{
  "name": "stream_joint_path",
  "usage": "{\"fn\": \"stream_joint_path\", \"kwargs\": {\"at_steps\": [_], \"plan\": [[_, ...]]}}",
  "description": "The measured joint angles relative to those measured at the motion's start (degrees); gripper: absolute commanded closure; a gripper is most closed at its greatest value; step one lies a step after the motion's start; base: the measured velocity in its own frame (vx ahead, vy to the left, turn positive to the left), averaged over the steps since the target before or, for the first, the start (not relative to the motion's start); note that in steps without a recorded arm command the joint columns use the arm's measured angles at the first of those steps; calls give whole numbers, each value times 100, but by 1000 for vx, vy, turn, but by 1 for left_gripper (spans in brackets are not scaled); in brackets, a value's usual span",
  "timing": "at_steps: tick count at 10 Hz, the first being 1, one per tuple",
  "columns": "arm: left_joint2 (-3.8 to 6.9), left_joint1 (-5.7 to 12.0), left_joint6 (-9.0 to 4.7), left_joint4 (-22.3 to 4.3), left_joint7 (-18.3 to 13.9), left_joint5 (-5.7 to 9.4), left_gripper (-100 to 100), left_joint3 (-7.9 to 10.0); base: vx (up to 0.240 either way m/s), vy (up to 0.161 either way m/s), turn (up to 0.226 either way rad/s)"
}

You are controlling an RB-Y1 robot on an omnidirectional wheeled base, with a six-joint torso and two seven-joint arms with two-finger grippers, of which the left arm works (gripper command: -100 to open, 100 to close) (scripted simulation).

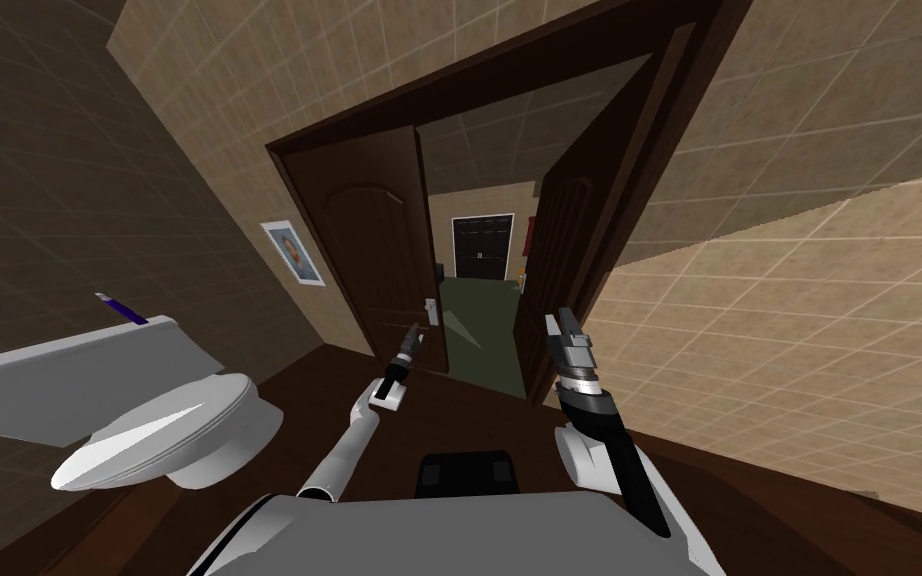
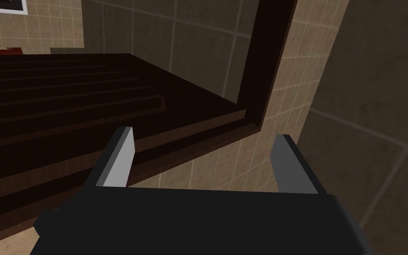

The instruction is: Push the door open

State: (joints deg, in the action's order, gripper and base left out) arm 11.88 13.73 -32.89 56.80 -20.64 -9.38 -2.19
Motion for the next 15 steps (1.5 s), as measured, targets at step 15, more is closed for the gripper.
{"fn": "stream_joint_path", "kwargs": {"at_steps": [15], "plan": [[252,1240,80,-2120,-423,-114,-100,-3,22,83,-62]]}}
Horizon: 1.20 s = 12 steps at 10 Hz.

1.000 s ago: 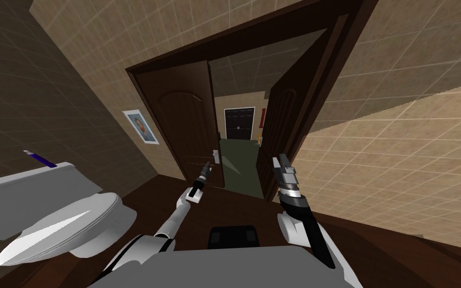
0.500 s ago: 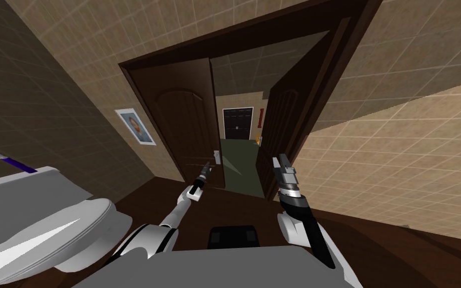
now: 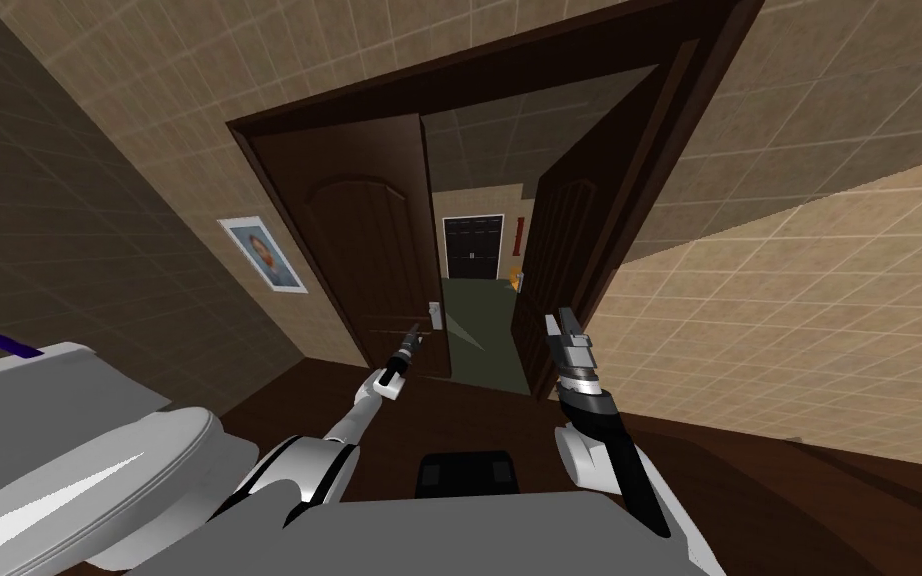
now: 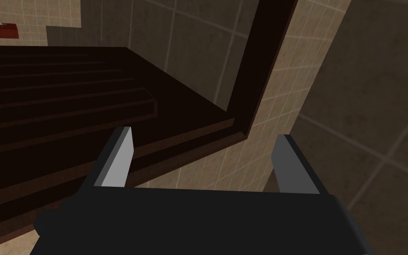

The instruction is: Push the door open

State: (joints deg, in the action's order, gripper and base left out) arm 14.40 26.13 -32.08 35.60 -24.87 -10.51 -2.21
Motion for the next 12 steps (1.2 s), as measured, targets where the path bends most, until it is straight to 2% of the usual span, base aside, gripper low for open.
{"fn": "stream_joint_path", "kwargs": {"at_steps": [12], "plan": [[-51,14,18,-69,159,73,-100,151,178,-24,-25]]}}
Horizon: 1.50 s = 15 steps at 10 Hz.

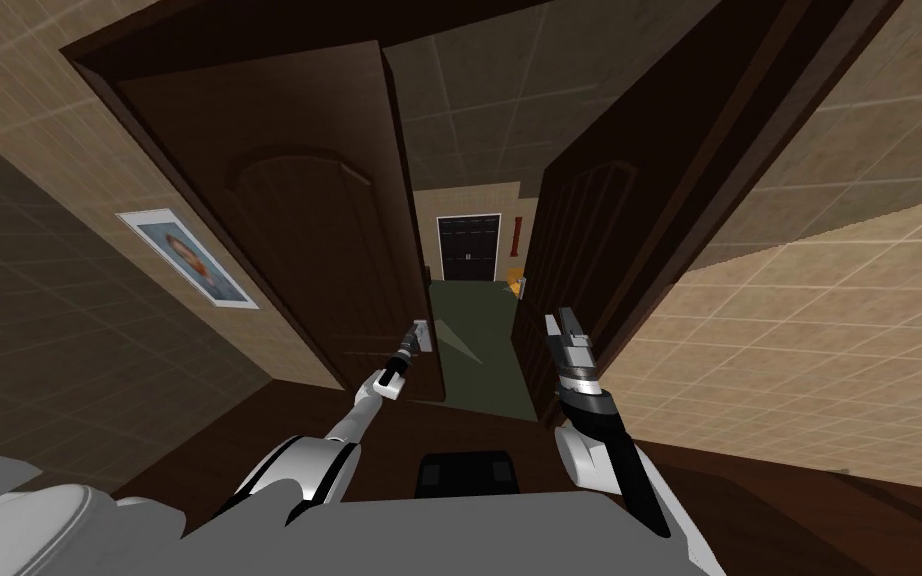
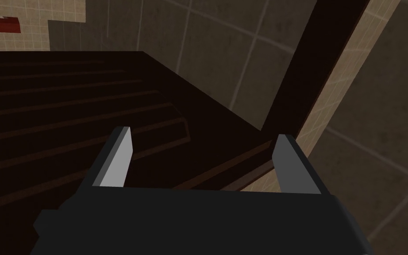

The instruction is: Push the door open

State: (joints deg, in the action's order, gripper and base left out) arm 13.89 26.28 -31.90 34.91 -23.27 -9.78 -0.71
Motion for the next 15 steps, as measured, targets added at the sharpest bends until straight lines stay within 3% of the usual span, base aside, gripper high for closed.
{"fn": "stream_joint_path", "kwargs": {"at_steps": [1,7,11,13,15], "plan": [[0,2,2,2,2,1,100,1,-11,2,3],[0,-13,10,-11,5,-4,100,-3,0,-1,8],[-48,-89,84,25,105,41,100,93,165,-64,47],[-67,38,6,-160,221,93,100,214,195,-70,61],[-94,-155,187,229,285,120,100,275,153,-54,48]]}}
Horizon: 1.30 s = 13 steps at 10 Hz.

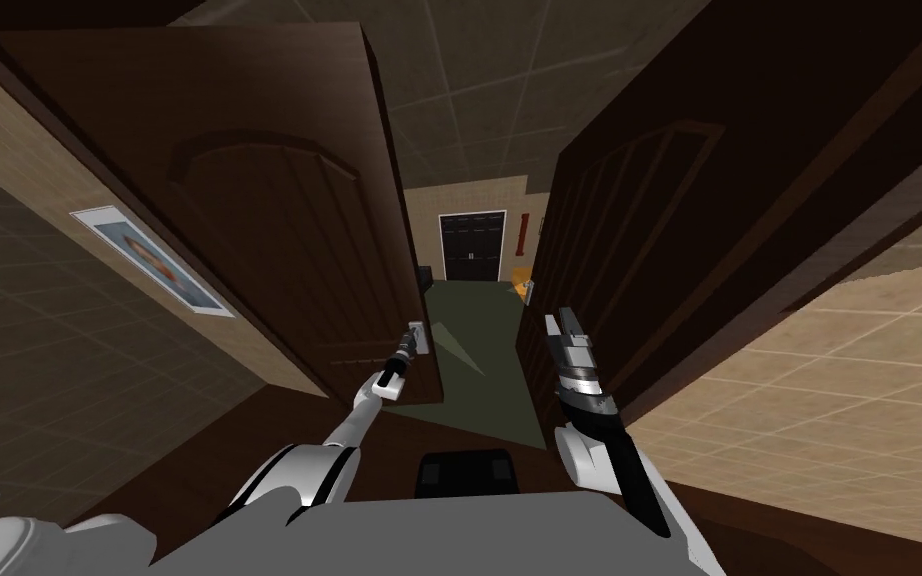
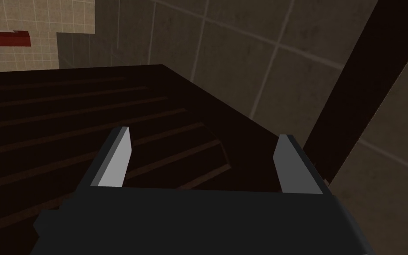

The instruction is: Push the door open

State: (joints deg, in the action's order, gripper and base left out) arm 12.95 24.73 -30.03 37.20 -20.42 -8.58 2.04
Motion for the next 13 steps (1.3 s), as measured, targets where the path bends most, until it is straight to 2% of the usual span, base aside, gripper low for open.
{"fn": "stream_joint_path", "kwargs": {"at_steps": [1,2,3,4,7,8,10,12,13], "plan": [[12,95,-50,-142,29,19,100,40,131,-75,85],[-8,112,-40,-159,84,42,100,97,179,-112,92],[-39,216,-114,-394,193,81,100,200,196,-109,122],[-64,230,-137,-458,283,112,100,278,144,-75,56],[-85,15,76,-56,384,168,100,396,159,-92,80],[-42,71,46,-162,393,189,100,430,109,-69,73],[-58,207,-45,-407,524,249,100,580,161,-109,93],[-96,220,2,-412,684,311,100,738,178,-110,118],[-127,77,127,-160,736,331,100,785,133,-60,39]]}}
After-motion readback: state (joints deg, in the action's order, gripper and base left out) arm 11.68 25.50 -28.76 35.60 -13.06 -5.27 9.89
